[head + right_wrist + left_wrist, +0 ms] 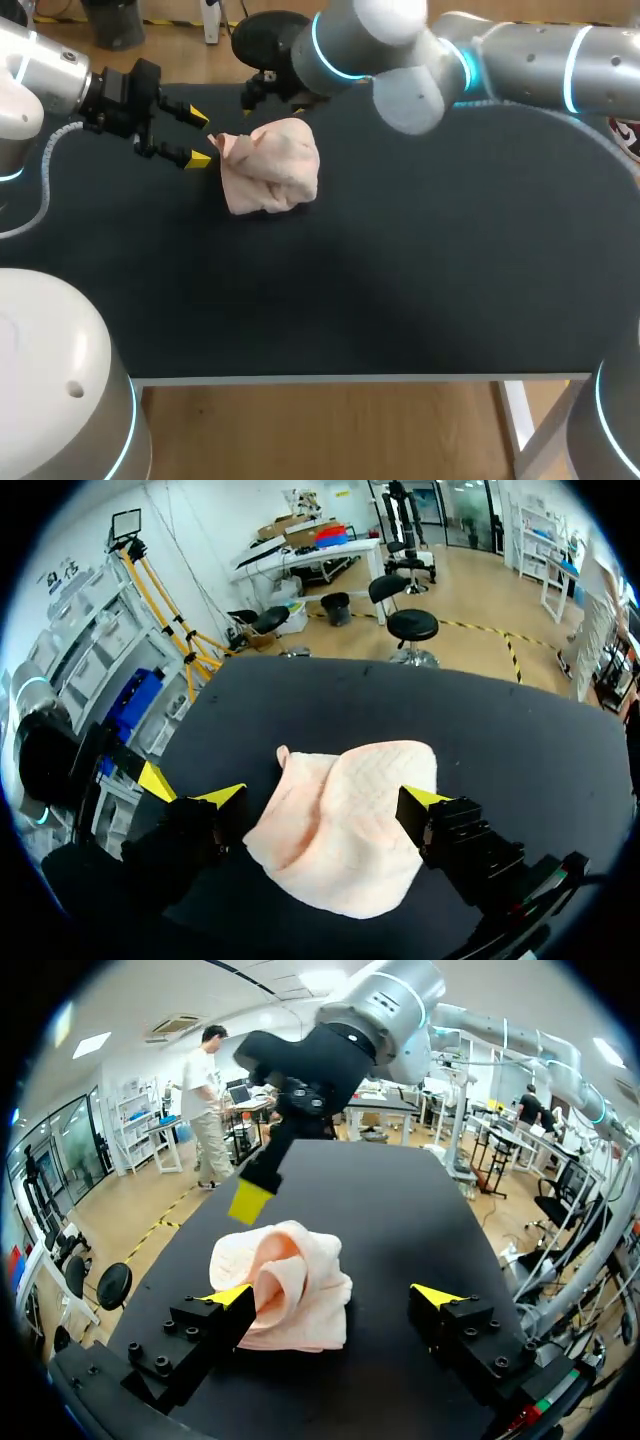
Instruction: Fold the towel
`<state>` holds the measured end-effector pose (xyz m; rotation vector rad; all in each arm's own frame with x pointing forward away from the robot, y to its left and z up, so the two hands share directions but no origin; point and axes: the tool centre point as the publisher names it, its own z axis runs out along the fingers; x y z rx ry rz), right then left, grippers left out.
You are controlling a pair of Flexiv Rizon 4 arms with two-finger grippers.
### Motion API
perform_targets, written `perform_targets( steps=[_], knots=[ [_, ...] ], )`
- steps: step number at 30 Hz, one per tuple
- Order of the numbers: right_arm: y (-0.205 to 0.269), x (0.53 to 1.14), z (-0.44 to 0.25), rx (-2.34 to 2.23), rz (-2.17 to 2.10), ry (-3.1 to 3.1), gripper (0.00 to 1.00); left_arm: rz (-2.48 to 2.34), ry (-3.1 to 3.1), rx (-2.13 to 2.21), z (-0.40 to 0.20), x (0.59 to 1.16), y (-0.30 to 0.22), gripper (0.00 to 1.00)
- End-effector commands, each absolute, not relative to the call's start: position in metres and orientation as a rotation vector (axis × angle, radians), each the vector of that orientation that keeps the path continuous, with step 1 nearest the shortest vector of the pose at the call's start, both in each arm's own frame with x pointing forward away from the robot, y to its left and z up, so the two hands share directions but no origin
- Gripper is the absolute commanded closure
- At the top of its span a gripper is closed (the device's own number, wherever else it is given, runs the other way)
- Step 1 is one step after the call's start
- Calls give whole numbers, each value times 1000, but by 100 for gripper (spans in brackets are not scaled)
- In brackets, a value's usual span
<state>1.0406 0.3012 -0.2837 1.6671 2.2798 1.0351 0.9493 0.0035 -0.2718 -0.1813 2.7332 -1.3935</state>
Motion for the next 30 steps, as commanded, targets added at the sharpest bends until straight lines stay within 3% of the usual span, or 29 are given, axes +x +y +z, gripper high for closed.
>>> perform_targets(
  steps=[1, 2, 3, 4, 5, 16, 23, 30],
  knots=[
    [278, 1036, -288, 1651, 1081, 2276, 0, -1394, 2731, -180, -272, 949, 4, 0],
    [276, 1037, -292, 1644, 1081, 2277, 8, -1394, 2731, -180, -272, 949, 4, 0],
    [275, 1037, -295, 1634, 1088, 2283, 54, -1394, 2731, -180, -272, 949, 4, 0],
    [274, 1038, -298, 1617, 1118, 2281, 85, -1394, 2731, -180, -272, 949, 4, 0],
    [273, 1038, -300, 1596, 1129, 2276, 100, -1394, 2731, -180, -272, 949, 4, 0],
    [292, 1041, -343, 1345, 1226, 2397, 100, -1394, 2731, -180, -272, 949, 4, 0],
    [328, 1019, -364, 1148, 1156, 2611, 100, -1394, 2731, -180, -272, 949, 4, 0],
    [328, 999, -395, 1126, 1049, 2750, 100, -1394, 2731, -180, -272, 949, 4, 0]
  ],
)
